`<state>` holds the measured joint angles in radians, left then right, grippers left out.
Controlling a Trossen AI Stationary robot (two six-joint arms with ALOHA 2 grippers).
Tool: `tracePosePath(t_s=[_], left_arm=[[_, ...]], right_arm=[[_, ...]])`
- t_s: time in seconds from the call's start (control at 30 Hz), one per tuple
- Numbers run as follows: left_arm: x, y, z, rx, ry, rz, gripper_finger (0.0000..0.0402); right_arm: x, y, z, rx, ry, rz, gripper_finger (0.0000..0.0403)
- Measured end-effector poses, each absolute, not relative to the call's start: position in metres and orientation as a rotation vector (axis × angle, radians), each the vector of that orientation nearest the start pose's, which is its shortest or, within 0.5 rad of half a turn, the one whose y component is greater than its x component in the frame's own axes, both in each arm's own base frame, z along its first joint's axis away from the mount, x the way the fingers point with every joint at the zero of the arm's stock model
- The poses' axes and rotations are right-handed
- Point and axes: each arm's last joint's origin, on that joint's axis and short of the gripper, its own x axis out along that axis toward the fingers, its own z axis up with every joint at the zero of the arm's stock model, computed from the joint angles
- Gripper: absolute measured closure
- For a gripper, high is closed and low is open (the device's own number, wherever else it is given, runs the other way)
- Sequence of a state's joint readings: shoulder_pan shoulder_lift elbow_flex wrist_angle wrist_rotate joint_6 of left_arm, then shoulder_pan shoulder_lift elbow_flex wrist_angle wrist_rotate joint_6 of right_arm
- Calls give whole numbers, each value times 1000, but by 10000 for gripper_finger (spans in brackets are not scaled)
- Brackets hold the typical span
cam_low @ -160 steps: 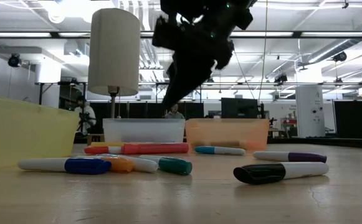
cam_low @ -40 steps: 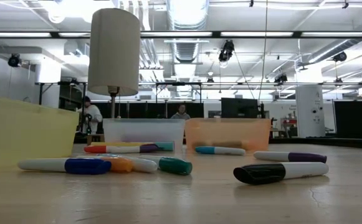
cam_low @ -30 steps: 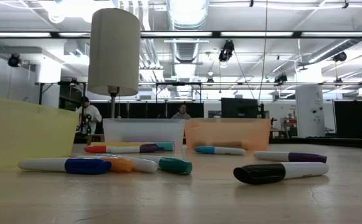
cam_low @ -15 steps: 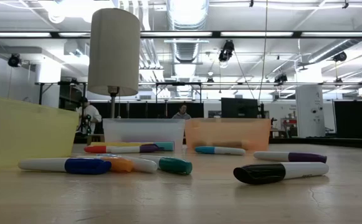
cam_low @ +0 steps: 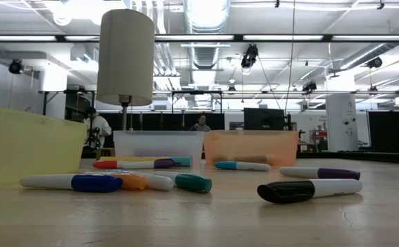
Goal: Pick & Place Markers
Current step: Put the pink highlighter into the transparent bin
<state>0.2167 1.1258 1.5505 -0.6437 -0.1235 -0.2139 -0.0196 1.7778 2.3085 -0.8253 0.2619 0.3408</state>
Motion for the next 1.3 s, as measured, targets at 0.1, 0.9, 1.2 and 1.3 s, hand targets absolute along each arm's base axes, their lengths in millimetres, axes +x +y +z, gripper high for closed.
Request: tracePosePath(t_s=[0.1, 0.9, 1.2, 1.3], left_arm=[[196, 49, 461, -170, 330, 445, 336], [304, 79, 296, 46, 1126, 353, 335], [317, 87, 260, 38, 1291, 340, 335], [320, 90, 254, 16, 1310, 357, 335]], right_arm=[[339, -14, 516, 302, 226, -324, 211], [336, -12, 515, 284, 238, -344, 239], [341, -7, 506, 286, 265, -334, 241], [343, -6, 504, 287, 272, -330, 243]])
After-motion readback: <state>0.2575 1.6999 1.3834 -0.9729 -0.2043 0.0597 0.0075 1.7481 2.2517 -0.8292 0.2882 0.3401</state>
